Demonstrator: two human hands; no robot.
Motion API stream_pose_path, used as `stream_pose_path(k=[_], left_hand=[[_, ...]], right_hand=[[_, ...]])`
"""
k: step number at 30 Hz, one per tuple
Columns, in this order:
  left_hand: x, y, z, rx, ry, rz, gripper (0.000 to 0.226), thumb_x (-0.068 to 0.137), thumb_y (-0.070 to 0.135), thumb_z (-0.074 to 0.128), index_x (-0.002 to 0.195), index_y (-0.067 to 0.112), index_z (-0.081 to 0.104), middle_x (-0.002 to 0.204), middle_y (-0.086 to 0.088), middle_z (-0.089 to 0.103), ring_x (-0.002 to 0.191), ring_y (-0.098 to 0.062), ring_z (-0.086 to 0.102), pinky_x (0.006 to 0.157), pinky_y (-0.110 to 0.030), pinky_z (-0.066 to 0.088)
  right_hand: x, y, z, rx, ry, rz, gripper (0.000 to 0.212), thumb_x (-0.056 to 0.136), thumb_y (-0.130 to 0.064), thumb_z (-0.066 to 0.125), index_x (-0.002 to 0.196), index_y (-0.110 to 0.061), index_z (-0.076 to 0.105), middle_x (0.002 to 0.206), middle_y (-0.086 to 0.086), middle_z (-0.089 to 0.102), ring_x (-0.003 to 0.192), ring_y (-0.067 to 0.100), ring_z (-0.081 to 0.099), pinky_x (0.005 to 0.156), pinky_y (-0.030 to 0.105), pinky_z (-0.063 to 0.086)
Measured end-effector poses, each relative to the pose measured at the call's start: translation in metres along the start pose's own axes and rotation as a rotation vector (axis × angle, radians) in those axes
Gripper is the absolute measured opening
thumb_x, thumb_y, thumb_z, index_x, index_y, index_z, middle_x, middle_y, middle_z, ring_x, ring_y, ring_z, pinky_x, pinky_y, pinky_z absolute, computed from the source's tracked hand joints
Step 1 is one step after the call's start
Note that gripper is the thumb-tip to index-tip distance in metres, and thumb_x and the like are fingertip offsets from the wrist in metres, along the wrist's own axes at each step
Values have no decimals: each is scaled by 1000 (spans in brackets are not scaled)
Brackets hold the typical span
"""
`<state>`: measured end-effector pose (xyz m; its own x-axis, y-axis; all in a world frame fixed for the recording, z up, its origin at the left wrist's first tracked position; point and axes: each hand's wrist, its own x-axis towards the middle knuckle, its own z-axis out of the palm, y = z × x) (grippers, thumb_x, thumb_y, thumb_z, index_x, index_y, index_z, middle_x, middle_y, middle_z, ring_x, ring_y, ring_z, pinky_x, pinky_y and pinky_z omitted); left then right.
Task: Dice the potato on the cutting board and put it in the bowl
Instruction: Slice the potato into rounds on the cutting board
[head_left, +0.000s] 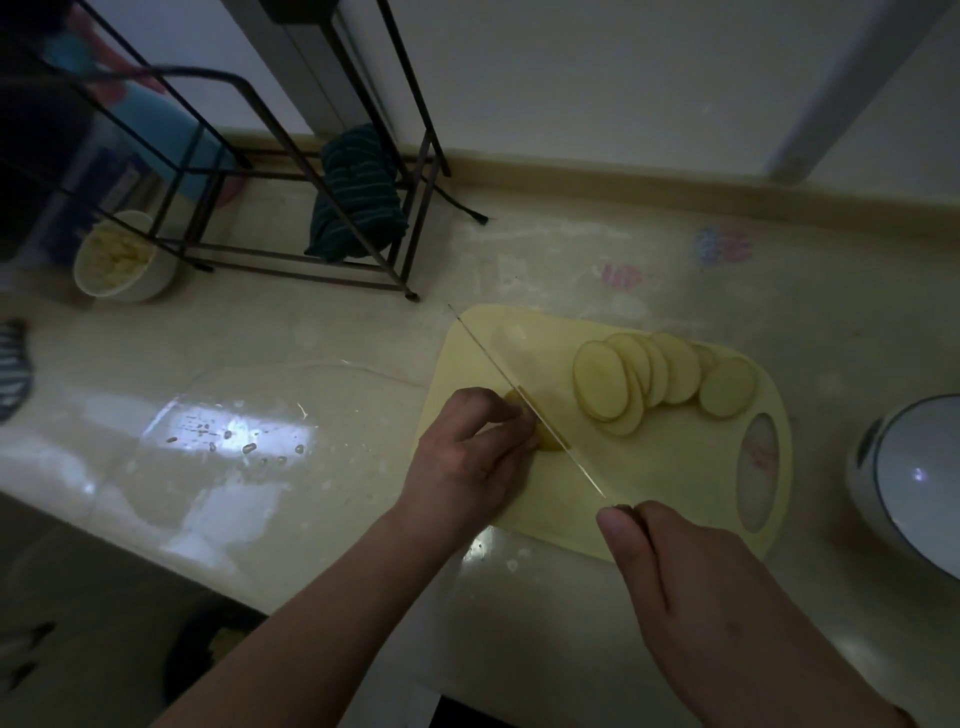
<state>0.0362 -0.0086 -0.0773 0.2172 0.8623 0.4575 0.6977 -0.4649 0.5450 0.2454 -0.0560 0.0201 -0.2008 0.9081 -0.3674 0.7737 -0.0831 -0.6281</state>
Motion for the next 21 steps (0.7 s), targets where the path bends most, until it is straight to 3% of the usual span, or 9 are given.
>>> stream_pose_path(k=[8,11,13,16,18,21], left_hand=[[2,0,-1,-16,10,-6,43,106,25,47,91,-2,77,91,-16,68,87,-30,65,75,-35,53],[2,0,-1,-31,1,-29,45,105,28,47,91,-1,78,91,-15,68,86,-29,65,75,-32,52],[2,-1,-1,-33,-1,-27,42,104,26,48,91,-1,78,91,-15,68,86,-28,64,76,-31,52],[1,-5,-1,-11,-20,-22,25,98,14,59,92,-1,78,92,-15,68,84,-28,63,76,-29,50],[2,-5,-1,5,-26,-17,21,95,12,62,92,-1,78,91,-15,68,82,-28,62,74,-28,49],[3,-5,-2,11,-23,-12,19,93,11,64,90,-2,78,87,-16,67,78,-30,62,69,-32,50]], right_hand=[[-1,2,-1,-12,-9,1,82,64,-81,-10,84,-29,50,66,-3,58,77,17,63,66,31,42],[-13,5,-5,-48,-15,39,92,53,-94,-17,73,-31,46,49,-3,48,61,14,63,50,25,34],[-16,9,-6,-92,40,-3,78,61,-94,-11,67,-36,41,40,-6,34,52,13,62,43,21,29],[-9,13,1,-77,71,-41,81,69,-88,-11,71,-33,49,47,-9,42,65,16,64,50,26,35],[-1,13,6,-25,10,-20,91,64,-88,-14,79,-29,53,57,-5,56,70,14,63,60,31,42],[-1,16,10,12,24,-19,96,59,-90,-16,82,-29,54,64,-3,61,75,15,63,67,32,43]])
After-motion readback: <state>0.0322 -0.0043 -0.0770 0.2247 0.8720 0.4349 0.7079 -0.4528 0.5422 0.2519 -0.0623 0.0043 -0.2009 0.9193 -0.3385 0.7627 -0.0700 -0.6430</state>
